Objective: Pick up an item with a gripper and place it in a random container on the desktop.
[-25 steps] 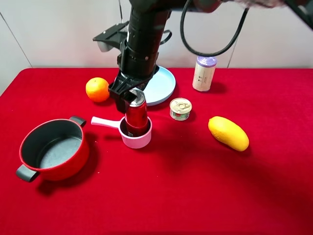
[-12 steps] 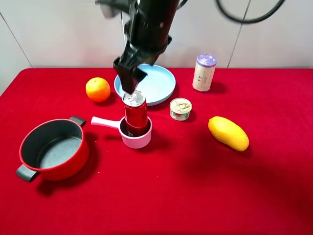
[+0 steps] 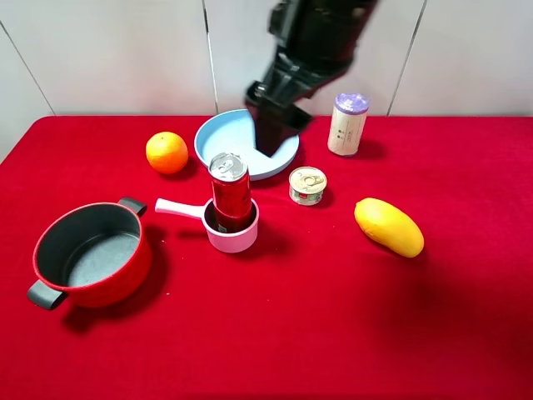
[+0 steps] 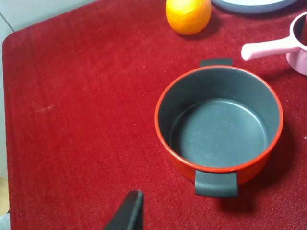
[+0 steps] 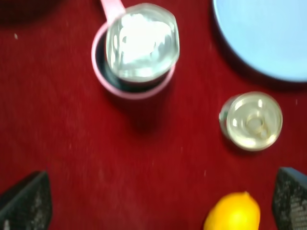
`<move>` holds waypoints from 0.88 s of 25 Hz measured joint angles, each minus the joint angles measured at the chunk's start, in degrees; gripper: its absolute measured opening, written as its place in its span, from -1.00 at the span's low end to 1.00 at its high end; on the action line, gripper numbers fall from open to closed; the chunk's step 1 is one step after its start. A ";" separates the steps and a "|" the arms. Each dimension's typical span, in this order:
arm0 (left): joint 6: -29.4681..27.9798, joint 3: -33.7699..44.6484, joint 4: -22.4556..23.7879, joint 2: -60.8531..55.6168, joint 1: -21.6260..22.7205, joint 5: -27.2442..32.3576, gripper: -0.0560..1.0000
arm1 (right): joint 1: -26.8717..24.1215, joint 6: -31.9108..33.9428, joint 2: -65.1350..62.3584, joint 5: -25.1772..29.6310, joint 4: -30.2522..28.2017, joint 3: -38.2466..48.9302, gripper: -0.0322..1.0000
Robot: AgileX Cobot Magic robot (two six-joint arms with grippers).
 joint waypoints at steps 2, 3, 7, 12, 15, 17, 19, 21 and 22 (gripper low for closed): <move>0.00 0.00 0.00 0.00 0.00 0.00 0.99 | 0.00 1.47 -3.04 0.00 -0.54 3.75 0.41; 0.00 0.00 0.00 0.00 0.00 0.00 0.99 | 0.00 2.17 -4.90 0.00 -0.54 6.17 0.41; 0.00 0.00 0.00 0.00 0.00 0.00 0.98 | 0.00 3.84 -11.08 -0.83 -1.23 13.68 0.41; 0.00 0.00 0.00 0.00 0.00 0.00 0.98 | 0.00 7.05 -19.14 -1.60 -4.38 22.39 0.41; 0.00 0.00 0.00 0.00 0.00 0.00 0.98 | 0.00 8.98 -23.86 -1.86 -5.74 26.87 0.41; 0.00 0.00 0.00 0.00 0.00 0.00 0.98 | 0.00 10.57 -26.77 -2.14 -6.73 29.47 0.41; 0.00 0.00 0.00 0.00 0.00 0.00 0.98 | 0.00 12.34 -29.97 -3.14 -7.29 32.19 0.41; 0.00 0.00 0.00 0.00 0.00 0.00 0.98 | 0.00 13.77 -32.98 -3.54 -7.50 34.59 0.41; 0.00 0.00 0.00 0.00 0.00 0.00 0.98 | 0.00 14.54 -34.18 -3.60 -7.62 35.57 0.41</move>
